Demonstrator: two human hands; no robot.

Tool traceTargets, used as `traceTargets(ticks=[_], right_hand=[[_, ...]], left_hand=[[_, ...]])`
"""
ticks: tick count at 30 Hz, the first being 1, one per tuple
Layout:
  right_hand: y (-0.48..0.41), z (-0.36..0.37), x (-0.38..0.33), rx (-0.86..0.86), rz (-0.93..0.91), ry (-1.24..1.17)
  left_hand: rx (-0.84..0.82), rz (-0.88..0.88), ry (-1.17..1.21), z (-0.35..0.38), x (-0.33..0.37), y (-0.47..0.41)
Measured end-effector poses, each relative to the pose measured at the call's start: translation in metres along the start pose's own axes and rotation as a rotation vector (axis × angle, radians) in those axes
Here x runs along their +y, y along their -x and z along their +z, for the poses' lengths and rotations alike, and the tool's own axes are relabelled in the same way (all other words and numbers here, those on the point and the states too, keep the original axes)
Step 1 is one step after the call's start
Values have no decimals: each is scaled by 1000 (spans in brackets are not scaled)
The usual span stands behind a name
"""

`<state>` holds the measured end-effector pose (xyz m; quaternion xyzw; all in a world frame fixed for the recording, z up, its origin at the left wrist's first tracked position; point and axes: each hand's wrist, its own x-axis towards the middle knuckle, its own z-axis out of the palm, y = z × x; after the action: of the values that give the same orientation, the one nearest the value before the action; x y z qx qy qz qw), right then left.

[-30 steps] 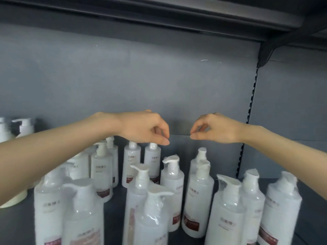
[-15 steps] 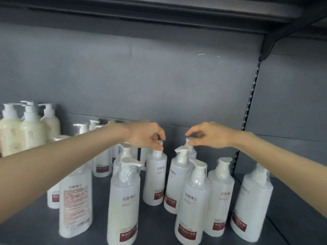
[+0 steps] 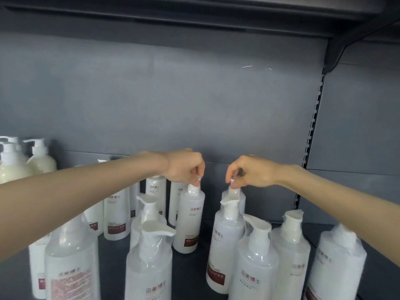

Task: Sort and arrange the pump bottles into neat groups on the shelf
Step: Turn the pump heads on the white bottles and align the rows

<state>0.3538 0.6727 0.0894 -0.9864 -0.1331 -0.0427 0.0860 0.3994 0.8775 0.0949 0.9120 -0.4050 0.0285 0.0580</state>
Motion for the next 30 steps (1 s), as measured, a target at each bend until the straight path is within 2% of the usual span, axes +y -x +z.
traceTargets(ticks=[13,30], right_hand=[[-37,8,13,71,36,16],[-54,8,28,89,-2,38]], left_hand=[[21,104,-54,10,-29,-63],[69,125,-61,18,-37,-87]])
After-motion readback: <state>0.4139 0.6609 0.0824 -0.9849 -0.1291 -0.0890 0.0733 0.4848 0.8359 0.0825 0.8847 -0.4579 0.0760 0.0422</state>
